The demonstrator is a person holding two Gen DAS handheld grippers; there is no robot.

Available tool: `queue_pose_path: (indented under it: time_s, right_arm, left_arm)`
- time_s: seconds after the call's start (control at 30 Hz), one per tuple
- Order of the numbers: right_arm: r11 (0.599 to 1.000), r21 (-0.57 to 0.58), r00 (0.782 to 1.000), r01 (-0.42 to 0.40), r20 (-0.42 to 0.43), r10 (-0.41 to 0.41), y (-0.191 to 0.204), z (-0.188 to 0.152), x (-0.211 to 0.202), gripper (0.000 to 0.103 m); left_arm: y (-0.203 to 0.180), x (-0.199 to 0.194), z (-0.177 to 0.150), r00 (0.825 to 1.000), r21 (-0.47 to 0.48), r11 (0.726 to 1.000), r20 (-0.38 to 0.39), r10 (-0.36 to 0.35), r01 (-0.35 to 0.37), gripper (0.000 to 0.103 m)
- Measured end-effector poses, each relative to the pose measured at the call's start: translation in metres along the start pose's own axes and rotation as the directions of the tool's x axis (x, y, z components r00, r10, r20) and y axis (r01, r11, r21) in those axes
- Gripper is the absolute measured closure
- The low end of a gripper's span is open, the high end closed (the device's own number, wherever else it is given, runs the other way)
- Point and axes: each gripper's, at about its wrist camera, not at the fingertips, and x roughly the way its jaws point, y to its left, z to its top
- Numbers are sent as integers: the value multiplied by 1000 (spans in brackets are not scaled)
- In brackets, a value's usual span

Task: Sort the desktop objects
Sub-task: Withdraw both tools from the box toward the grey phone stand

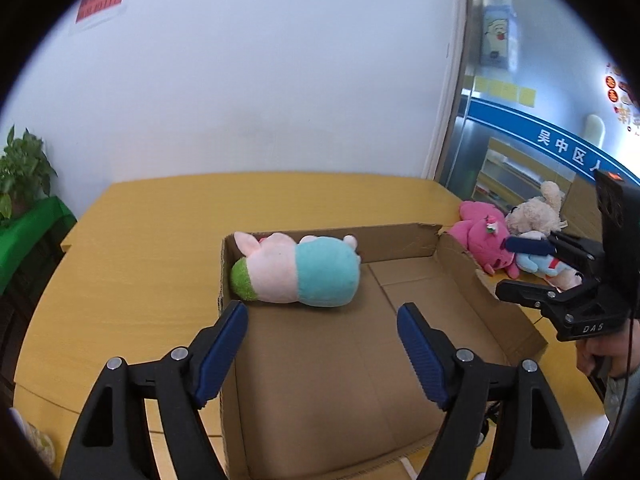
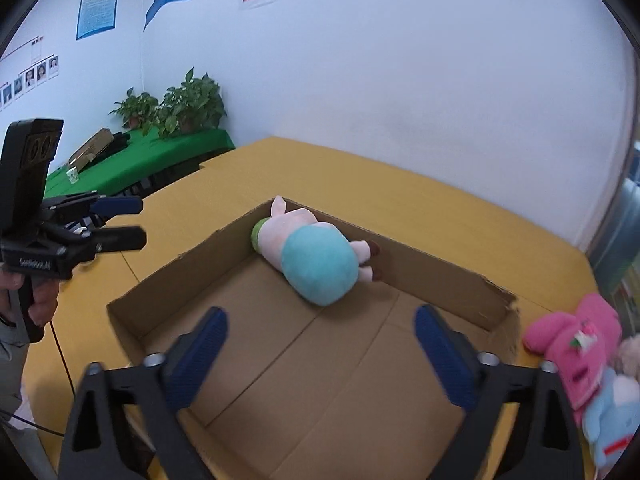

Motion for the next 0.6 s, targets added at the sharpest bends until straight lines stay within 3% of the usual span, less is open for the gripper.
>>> queue_pose_path:
  time_s: [0.03,0.07,0.13,0.17,0.2,0.23,0.27,0.3,0.33,0.37,0.43,0.6]
  right_arm:
    - [1000,-2,1000,25,6,-25,7,-9,-15,45]
    - [1000,-2,999,32,10,-32,11,-16,-27,52]
    - [999,0,999,35,24,-35,25,-31,-50,54]
    - [999,-1,999,36,31,-35,31,-37,-60,52]
    - [999,0,998,40,42,-40,40,-45,-70,40]
    - [999,2,998,45,53,-45,45,-51,-80,12]
    - [999,4,996,54,71,-54,50,-57,-91,0]
    - [998,6,994,59,94,-59,53,-62,-101,0]
    - [998,10,992,59,111,-60,56,-69,-112,0]
    - [998,14,992,54,116,-56,58,-74,-121,0]
    - [998,33,991,57,120,-61,59,-87,-134,0]
    - [992,118,995,49,79,-58,47,-122,-146,0]
  left_arm:
    - [-7,-3,-2,1000,10,1000,10,5,-6,32]
    - [-13,-11,-5,1000,18,1000,13,4,-4,61]
    - [-24,-21,-13,999,22,999,-19,-39,39,99]
    - [-29,-25,-18,998,12,998,-31,-54,54,98]
    - [-34,-31,-23,998,0,999,-32,-51,51,98]
    - [-38,-37,-28,999,-4,999,-26,-43,43,95]
    - [-43,-43,-33,999,-7,1000,-21,-30,30,81]
    - [-48,-49,-39,1000,-8,1000,-26,-16,16,69]
    - [-52,-56,-44,1000,-8,1000,-28,-3,3,39]
    - [-56,-62,-48,1000,-8,1000,-18,8,-8,22]
    - [-64,-75,-56,1000,10,1000,24,18,-18,22]
    - [-81,-78,-69,1000,47,998,-3,29,-29,22]
